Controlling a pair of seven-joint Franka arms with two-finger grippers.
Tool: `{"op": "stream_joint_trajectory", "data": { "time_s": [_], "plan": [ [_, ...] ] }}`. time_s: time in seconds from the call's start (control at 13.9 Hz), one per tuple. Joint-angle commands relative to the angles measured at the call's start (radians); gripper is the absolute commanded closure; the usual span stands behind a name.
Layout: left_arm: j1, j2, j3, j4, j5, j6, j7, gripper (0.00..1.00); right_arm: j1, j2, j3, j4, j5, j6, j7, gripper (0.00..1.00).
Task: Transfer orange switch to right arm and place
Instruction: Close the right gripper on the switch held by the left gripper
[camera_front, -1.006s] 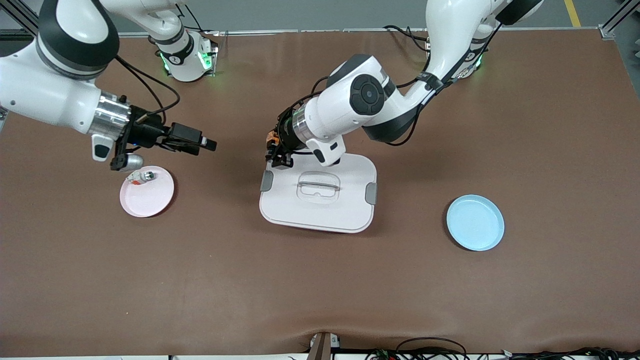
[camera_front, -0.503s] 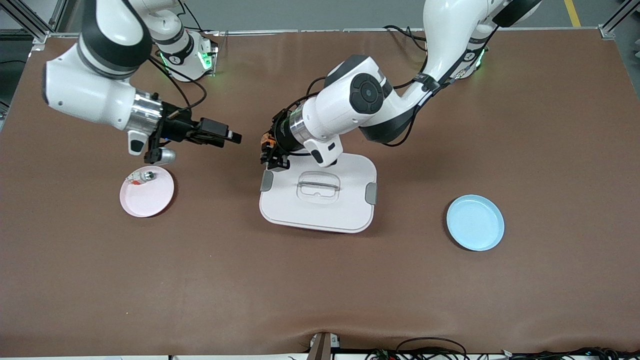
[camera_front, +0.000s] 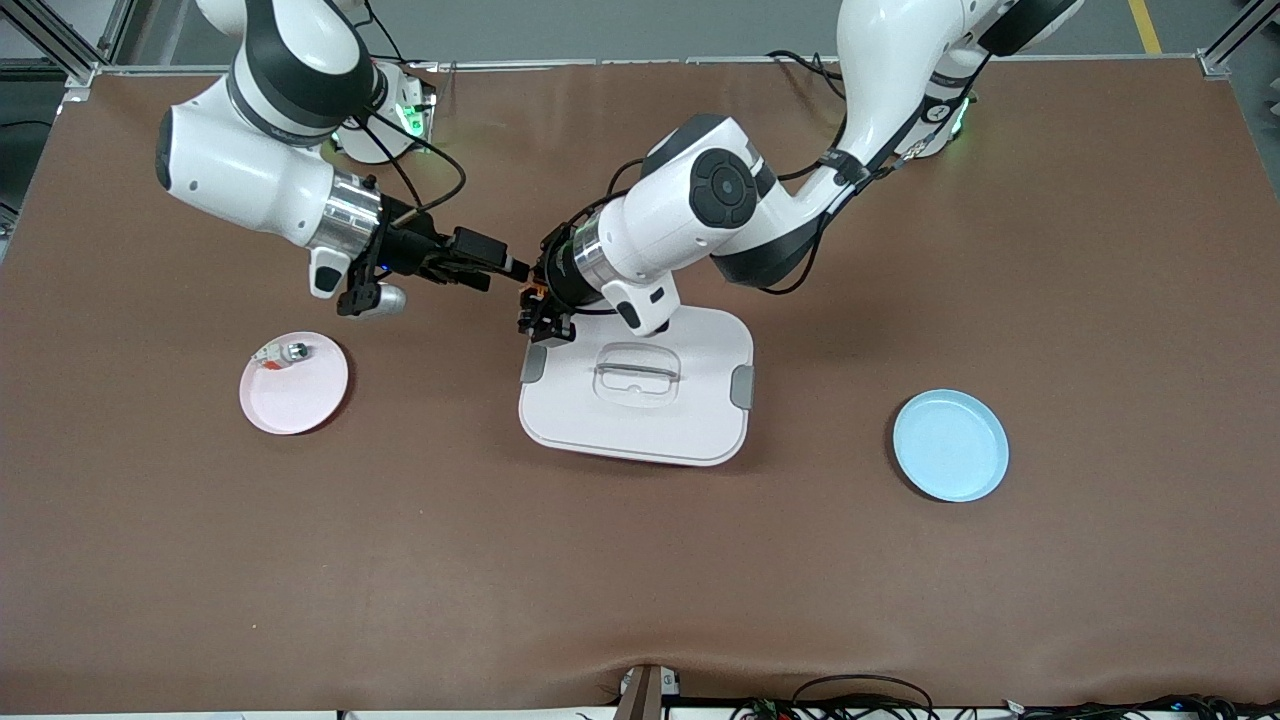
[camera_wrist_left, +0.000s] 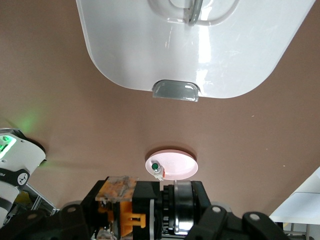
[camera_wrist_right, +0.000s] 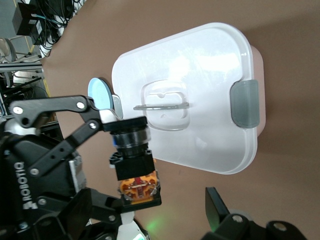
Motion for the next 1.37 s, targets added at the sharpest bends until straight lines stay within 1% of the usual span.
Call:
{"op": "stream_joint_trajectory", "data": {
  "time_s": [0.0,0.29,0.79,0.93,1.01,1.08,1.15,1.22,1.29],
  "plan": [
    [-0.019,0.018,0.014,0.041,-0.018,0.006,-0.006,1.00,0.022,0.008,-0.008,-0.011,0.027,0.023,0.002,0.00],
    [-0.019,0.018,0.014,0.041,-0.018,0.006,-0.006,1.00,0.037,0.027,-0.008,-0.010,0.028,0.053,-0.001,0.00],
    [-0.019,0.018,0.014,0.041,-0.018,0.006,-0.005,1.00,0.046,0.042,-0.008,0.001,0.030,0.061,-0.009,0.00],
    [-0.019,0.018,0.014,0.041,-0.018,0.006,-0.005,1.00,0.046,0.042,-0.008,0.003,0.030,0.060,-0.007,0.26],
    [-0.019,0.018,0.015,0.041,-0.018,0.006,-0.003,1.00,0.046,0.042,-0.008,0.003,0.030,0.060,-0.007,0.36],
    [-0.019,0.020,0.015,0.041,-0.018,0.006,-0.003,1.00,0.046,0.042,-0.008,0.003,0.031,0.060,-0.006,0.44],
    [-0.019,0.020,0.015,0.041,-0.018,0.006,-0.002,1.00,0.046,0.042,-0.008,0.003,0.034,0.058,0.002,0.55],
    [-0.019,0.018,0.015,0.041,-0.018,0.006,-0.003,1.00,0.048,0.042,-0.008,0.003,0.071,0.058,0.001,0.60],
    [-0.019,0.018,0.015,0.041,-0.018,0.006,-0.002,1.00,0.054,0.042,-0.008,0.003,0.097,0.058,-0.002,0.60]
  ]
}}
